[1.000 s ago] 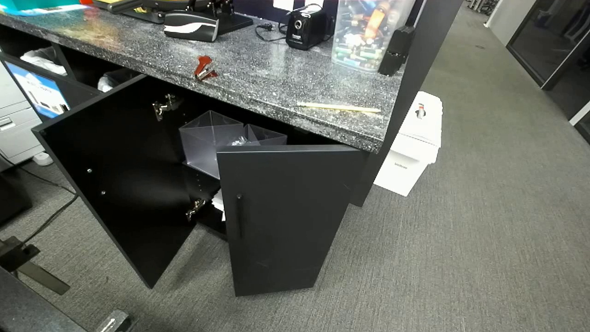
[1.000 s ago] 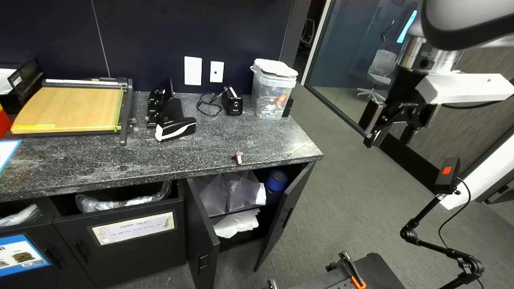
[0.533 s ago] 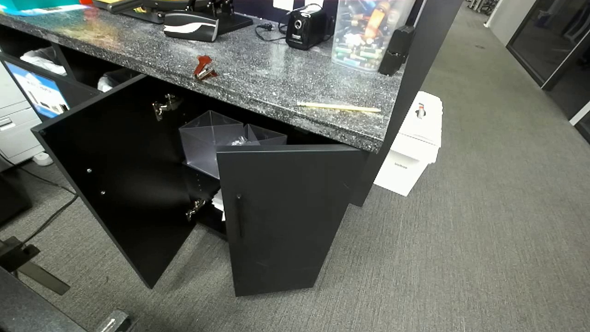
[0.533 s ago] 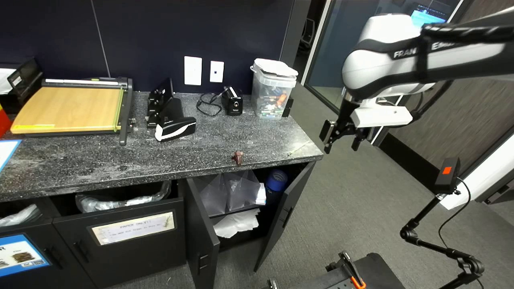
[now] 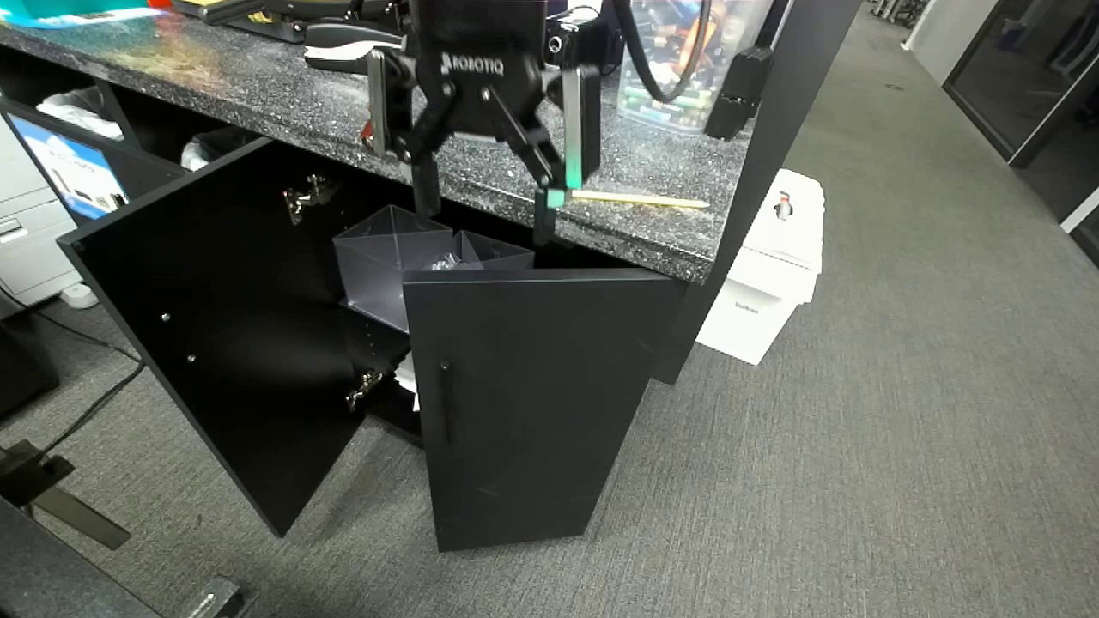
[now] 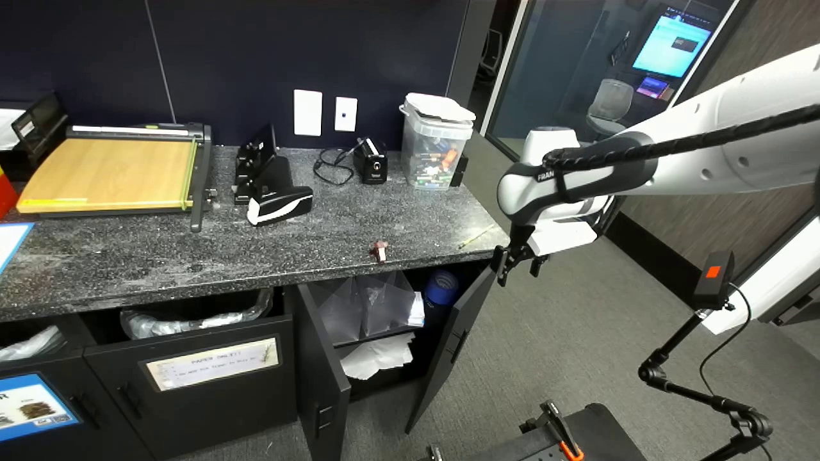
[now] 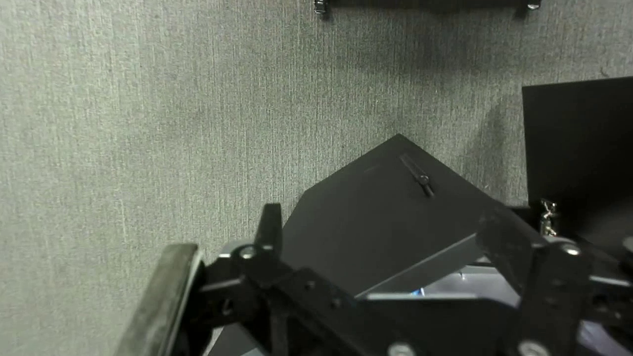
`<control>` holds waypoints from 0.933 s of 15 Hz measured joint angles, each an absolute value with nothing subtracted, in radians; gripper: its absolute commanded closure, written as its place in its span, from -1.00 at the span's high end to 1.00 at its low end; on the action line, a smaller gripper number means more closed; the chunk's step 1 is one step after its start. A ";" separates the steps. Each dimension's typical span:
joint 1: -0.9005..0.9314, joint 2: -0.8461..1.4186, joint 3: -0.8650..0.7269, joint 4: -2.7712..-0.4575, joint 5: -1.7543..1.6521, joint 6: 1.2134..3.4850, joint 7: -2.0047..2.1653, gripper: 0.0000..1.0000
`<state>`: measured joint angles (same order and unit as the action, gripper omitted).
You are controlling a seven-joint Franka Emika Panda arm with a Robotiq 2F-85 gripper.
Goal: Close the bottom right cabinet door
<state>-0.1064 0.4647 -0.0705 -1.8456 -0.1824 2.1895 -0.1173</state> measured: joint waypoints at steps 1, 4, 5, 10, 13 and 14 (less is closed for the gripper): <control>-0.108 0.507 -0.074 -1.827 -0.190 2.198 -0.140 1.00; -0.112 0.619 -0.080 -1.786 -0.222 2.217 -0.202 1.00; -0.113 0.655 -0.081 -1.773 -0.235 2.222 -0.215 1.00; -0.118 0.837 -0.086 -1.699 -0.272 2.236 -0.264 1.00; -0.133 0.952 -0.080 -1.632 -0.270 2.271 -0.290 1.00; -0.139 0.985 -0.073 -1.610 -0.264 2.292 -0.299 1.00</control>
